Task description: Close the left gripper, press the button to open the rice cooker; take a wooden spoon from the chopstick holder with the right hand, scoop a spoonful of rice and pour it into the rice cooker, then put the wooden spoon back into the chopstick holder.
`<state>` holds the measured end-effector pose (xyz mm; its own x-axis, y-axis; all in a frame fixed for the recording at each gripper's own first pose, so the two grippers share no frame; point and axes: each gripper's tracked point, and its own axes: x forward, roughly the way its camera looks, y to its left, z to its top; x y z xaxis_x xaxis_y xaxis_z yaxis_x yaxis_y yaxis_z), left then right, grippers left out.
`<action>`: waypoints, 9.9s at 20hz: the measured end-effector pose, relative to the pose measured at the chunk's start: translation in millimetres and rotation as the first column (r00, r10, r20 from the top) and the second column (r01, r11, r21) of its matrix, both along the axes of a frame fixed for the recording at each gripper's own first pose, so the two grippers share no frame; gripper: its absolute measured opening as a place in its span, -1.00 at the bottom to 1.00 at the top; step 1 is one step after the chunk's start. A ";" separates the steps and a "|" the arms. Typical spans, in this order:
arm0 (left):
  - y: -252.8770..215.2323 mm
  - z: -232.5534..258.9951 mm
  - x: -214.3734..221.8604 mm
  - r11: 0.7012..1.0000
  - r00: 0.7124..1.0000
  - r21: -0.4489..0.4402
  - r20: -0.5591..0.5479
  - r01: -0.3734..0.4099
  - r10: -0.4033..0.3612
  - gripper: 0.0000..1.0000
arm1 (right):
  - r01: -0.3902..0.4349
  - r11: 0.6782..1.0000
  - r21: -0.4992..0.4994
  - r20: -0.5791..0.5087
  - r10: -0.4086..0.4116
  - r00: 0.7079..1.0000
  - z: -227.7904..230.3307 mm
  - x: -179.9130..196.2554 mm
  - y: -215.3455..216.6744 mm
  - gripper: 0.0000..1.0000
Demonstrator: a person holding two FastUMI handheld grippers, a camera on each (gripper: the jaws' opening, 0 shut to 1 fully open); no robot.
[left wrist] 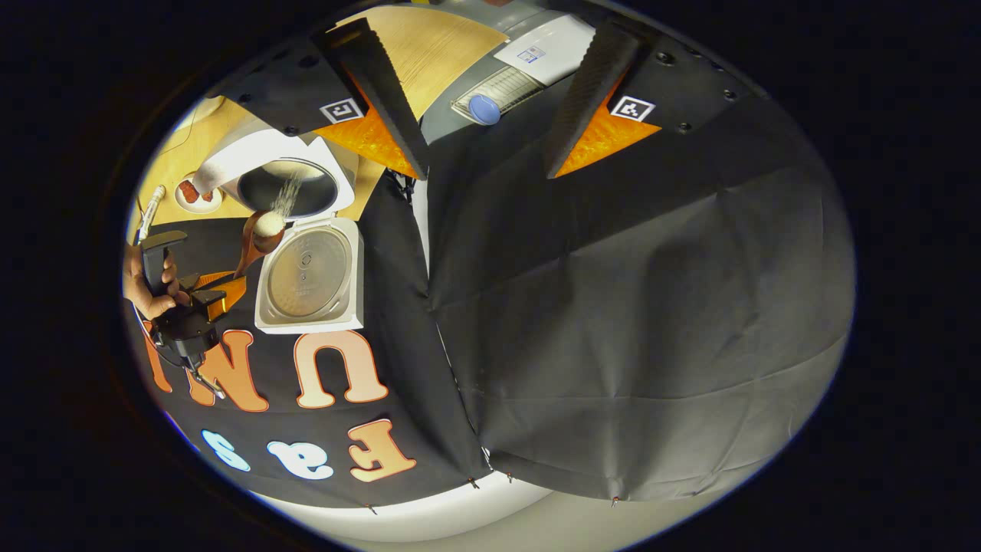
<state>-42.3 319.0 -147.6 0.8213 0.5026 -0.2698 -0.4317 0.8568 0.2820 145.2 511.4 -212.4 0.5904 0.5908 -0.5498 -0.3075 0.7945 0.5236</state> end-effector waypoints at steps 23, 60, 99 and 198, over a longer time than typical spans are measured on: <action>-18.1 15.1 -13.6 1.000 1.000 0.012 0.026 0.011 -0.011 1.00 | -0.195 0.940 -0.281 0.532 0.322 0.783 74.4 -51.6 15.5 -0.76; -262.7 45.1 40.6 0.954 0.951 0.042 0.073 0.298 -0.300 1.00 | 0.352 0.889 -0.293 0.088 -0.341 0.936 -39.8 -195.2 -476.5 -0.75; -263.2 85.6 133.3 0.949 0.954 -0.117 0.111 0.292 -0.280 0.96 | 0.550 0.763 -0.340 -0.055 -0.600 0.798 -109.2 -262.0 -568.8 0.77; -381.7 101.8 86.5 0.807 0.787 -0.027 0.238 0.591 -0.569 1.00 | 0.460 0.858 -0.226 0.624 -0.235 0.745 112.3 -126.2 -471.8 0.89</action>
